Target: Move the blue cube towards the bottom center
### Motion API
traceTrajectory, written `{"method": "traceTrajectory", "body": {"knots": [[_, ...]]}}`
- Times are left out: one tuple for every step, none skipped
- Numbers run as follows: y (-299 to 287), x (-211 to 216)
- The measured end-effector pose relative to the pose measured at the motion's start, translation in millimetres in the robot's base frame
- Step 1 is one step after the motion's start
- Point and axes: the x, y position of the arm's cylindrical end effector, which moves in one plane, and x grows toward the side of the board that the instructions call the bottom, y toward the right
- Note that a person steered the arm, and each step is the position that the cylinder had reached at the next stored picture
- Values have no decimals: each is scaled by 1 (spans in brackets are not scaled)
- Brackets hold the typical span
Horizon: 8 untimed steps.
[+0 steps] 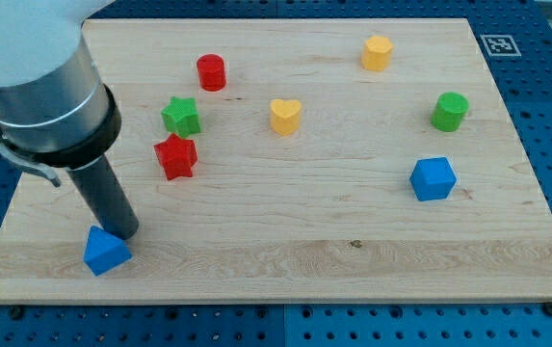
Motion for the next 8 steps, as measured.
{"method": "traceTrajectory", "body": {"knots": [[6, 0], [11, 0], [10, 0], [13, 6], [57, -2], [148, -7], [220, -6], [229, -6]]}}
